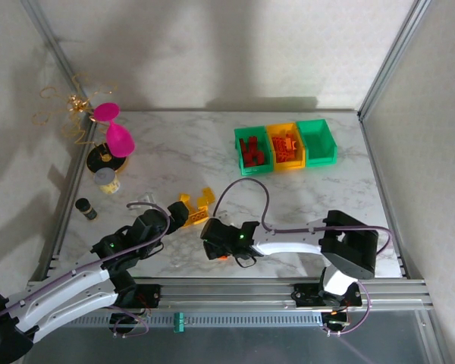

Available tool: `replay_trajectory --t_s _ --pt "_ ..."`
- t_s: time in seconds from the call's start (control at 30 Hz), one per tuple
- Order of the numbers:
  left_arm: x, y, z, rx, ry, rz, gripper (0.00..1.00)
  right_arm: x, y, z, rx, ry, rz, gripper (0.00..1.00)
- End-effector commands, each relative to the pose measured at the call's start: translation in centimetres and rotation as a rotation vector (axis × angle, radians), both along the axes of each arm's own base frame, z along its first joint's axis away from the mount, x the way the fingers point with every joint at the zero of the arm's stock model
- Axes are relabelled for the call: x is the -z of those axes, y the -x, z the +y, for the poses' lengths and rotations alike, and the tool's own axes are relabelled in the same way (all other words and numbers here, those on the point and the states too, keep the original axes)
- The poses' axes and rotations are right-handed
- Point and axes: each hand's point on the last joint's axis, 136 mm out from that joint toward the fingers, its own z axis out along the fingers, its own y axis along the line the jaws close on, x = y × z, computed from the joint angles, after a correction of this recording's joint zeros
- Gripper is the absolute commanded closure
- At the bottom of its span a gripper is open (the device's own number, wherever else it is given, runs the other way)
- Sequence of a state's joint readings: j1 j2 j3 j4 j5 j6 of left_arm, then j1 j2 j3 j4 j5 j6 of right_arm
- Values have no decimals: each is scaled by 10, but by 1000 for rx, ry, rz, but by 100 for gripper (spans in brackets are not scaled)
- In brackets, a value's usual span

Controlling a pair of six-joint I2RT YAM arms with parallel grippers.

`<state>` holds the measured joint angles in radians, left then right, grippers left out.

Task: Sort the legos into containers by color
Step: Pick up the lego from the bottom-center of the table.

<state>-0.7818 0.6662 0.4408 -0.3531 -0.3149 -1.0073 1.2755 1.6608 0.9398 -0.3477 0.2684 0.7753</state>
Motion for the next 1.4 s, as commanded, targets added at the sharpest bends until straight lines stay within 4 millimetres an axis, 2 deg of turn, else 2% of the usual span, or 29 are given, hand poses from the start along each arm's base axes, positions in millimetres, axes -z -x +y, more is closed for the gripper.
replay_trajectory --t_s 0.0,0.27,0.5,0.73,0.9,1.03,1.13,1.23,1.37 --pt "0 0 13 -67 -7 1 0 0 -4 3 26 37 -36 25" --pt "1 0 13 -63 -3 1 0 14 -1 -14 69 137 -52 32" --pt "2 0 11 -59 4 3 0 17 3 -42 117 182 -50 42" --pt "-1 -2 7 -50 13 -2 0 18 1 -26 89 151 -47 60" --pt "-4 -2 7 -50 22 -9 0 5 -5 -23 93 116 -63 65" --pt "-13 -6 -2 -23 48 -34 0 -22 -23 -21 115 44 -93 67" --pt "-21 -11 -9 -8 51 -44 0 -44 -45 -29 152 20 -137 66" --pt "-29 -17 -16 11 46 -55 0 -64 -78 -48 232 12 -182 66" --pt "-38 -26 -30 46 43 -69 0 -98 -133 -81 343 -34 -266 65"
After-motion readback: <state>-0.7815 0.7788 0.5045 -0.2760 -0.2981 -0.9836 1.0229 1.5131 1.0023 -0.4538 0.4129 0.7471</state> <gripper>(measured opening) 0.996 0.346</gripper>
